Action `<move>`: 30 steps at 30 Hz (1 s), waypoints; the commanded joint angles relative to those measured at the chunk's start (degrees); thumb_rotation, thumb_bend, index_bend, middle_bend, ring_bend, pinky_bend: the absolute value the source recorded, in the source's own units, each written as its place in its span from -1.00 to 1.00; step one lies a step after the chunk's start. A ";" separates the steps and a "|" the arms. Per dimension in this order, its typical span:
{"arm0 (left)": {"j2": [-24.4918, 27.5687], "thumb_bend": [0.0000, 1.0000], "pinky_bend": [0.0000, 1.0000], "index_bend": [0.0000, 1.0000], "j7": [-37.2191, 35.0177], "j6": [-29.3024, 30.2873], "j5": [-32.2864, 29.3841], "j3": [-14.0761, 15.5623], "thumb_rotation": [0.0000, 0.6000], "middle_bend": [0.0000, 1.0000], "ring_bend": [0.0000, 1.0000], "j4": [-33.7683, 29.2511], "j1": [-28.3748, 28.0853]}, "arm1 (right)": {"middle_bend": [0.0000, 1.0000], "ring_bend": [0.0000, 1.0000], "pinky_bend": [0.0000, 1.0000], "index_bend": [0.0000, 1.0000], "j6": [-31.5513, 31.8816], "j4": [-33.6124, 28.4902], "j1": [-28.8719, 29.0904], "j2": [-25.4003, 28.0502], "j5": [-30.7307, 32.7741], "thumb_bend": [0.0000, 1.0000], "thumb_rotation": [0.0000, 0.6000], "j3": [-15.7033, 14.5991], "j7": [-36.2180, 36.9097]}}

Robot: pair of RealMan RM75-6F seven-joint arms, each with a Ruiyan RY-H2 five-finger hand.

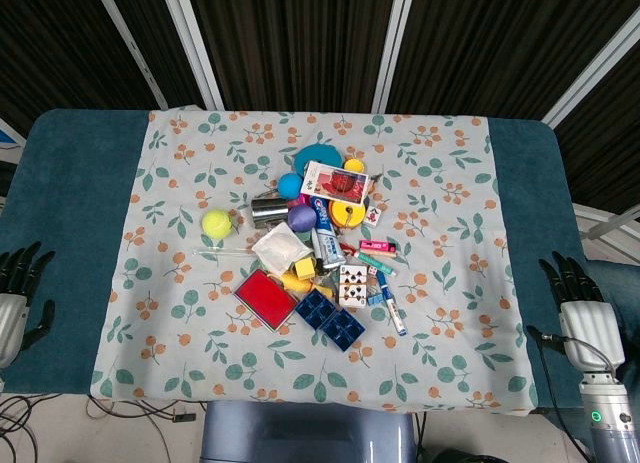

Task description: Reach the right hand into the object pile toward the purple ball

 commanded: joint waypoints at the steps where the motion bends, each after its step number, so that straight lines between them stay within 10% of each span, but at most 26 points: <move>1: 0.05 0.04 -0.92 -0.82 0.01 -0.06 -0.16 -0.05 1.00 -1.00 -1.00 0.04 -0.01 | -0.93 -1.00 -0.60 -0.82 -0.16 0.08 0.07 -0.09 -0.01 -0.75 1.00 -0.03 -0.10; 30: 0.02 0.04 -0.92 -0.82 0.47 -0.67 -0.27 0.36 1.00 -1.00 -1.00 -0.64 -0.04 | -0.91 -1.00 -0.60 -0.83 -9.96 -1.52 4.15 2.34 0.21 -0.75 1.00 -0.94 9.43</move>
